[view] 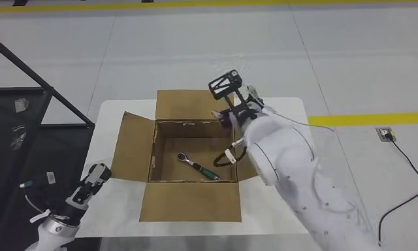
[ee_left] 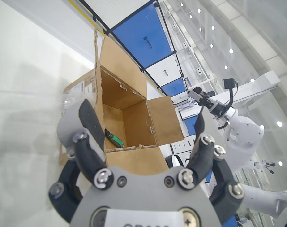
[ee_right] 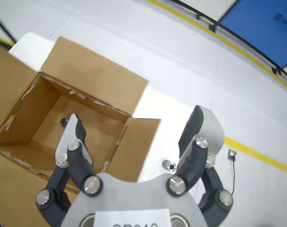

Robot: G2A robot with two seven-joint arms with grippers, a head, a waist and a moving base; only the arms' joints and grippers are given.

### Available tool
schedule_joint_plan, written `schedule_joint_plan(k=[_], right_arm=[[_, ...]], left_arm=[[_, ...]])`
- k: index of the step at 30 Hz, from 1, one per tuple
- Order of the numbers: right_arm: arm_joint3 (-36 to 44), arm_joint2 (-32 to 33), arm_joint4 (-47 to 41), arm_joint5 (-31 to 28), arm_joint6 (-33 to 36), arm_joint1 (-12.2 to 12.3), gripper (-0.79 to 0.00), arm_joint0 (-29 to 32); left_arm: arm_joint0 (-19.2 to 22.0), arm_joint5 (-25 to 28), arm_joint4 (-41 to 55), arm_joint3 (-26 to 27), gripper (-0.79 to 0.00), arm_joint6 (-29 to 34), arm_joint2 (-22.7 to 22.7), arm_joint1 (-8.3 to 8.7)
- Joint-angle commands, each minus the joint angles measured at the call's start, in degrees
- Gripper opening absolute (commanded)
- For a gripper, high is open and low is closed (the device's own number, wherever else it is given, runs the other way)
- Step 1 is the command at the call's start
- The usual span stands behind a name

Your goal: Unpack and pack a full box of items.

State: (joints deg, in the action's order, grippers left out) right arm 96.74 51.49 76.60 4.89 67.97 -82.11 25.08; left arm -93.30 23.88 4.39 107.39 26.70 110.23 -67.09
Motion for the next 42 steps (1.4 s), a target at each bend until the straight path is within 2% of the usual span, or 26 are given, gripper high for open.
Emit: schedule_joint_plan(k=[1, 6, 10, 16, 22, 29, 42], right_arm=[[-9.8, -5.4, -5.8, -2.3, 0.7, -2.1, 0.000, -7.3], [-32.0, -16.4, -20.9, -8.9, -0.4, -8.9, 0.000, -18.4], [-47.1, -22.2, -30.5, -14.9, -3.9, -14.6, 0.000, -22.7], [-63.6, -27.0, -37.2, -20.5, -8.2, -21.9, 0.000, -24.8], [-75.1, -28.8, -39.7, -22.9, -11.4, -27.1, 0.000, -24.4], [-83.2, -29.0, -40.6, -23.8, -13.8, -30.3, 0.000, -23.4], [-83.2, -29.0, -40.6, -23.8, -13.8, -30.3, 0.000, -23.4]], left_arm=[[-0.4, 0.4, 1.2, -0.5, 0.000, -0.1, 1.1, 0.05], [-1.5, 1.4, 4.2, -2.0, 0.000, 0.0, 3.5, 0.17], [-1.6, 1.8, 5.9, -3.2, 0.000, 0.9, 4.7, 0.32], [-0.6, 1.5, 6.3, -4.4, 0.000, 2.4, 4.8, 0.57], [1.2, 0.4, 3.7, -4.6, 0.000, 3.1, 3.6, 0.84], [2.0, -0.1, 2.0, -4.3, 0.000, 3.5, 2.2, 1.02], [2.0, -0.1, 2.0, -4.3, 0.000, 3.5, 2.2, 1.02]])
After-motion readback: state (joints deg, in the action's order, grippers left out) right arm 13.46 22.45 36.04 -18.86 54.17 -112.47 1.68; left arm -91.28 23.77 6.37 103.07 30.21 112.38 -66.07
